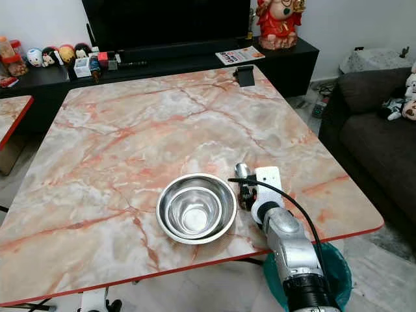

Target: Setting the table

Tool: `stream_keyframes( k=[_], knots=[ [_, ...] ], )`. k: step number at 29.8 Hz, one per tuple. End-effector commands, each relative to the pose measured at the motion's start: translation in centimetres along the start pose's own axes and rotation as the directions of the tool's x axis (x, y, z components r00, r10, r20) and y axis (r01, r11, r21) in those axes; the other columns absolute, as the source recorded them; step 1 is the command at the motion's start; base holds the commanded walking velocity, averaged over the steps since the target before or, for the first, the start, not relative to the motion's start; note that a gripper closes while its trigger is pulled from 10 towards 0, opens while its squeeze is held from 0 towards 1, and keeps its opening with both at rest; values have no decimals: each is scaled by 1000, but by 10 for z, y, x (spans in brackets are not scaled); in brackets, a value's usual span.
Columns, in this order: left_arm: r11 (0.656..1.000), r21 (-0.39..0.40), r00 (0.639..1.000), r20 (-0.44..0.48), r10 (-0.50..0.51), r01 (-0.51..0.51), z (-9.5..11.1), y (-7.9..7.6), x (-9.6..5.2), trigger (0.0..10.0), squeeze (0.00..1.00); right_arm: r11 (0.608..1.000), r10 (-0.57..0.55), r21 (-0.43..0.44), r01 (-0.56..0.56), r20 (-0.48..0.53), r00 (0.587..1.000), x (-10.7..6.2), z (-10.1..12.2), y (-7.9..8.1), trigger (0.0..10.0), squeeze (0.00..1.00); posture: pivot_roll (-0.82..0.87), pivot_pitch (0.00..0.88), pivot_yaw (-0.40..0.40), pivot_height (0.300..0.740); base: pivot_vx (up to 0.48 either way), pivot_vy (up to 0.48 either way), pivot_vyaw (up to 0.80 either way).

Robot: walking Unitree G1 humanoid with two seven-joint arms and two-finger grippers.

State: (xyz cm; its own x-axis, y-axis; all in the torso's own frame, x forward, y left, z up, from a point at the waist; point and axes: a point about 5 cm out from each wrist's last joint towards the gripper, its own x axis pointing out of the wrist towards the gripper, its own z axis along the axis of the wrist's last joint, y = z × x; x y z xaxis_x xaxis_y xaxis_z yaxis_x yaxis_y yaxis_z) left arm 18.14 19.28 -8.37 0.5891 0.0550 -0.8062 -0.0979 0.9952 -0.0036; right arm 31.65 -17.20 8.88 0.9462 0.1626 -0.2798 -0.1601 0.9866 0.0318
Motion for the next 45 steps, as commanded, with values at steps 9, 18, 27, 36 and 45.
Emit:
stream_keyframes(
  k=[9,18,27,36,45],
  knots=[
    [999,-15,999,25,28,-28,7,5,1,10000,0,1000,10,-27,0,369,929,-3,55,12,10000,0,-54,0,77,740,0,0,0],
    [998,-44,999,13,35,-35,2,5,0,10000,0,998,56,-19,-53,486,872,2,74,38,10000,0,-40,0,66,740,0,152,0],
    [998,-46,999,0,47,-47,-5,9,-2,10000,0,998,63,-15,-65,529,846,1,76,41,10000,0,-37,0,72,740,0,347,0],
    [998,-41,999,12,46,-46,1,9,-1,10000,0,999,37,-11,-38,534,845,1,75,37,10000,0,-37,0,77,740,0,347,0],
    [998,-43,999,13,48,-47,2,10,-1,10000,0,1000,30,-18,-25,545,838,2,76,36,10000,0,-34,0,76,740,0,329,0]
  ],
)
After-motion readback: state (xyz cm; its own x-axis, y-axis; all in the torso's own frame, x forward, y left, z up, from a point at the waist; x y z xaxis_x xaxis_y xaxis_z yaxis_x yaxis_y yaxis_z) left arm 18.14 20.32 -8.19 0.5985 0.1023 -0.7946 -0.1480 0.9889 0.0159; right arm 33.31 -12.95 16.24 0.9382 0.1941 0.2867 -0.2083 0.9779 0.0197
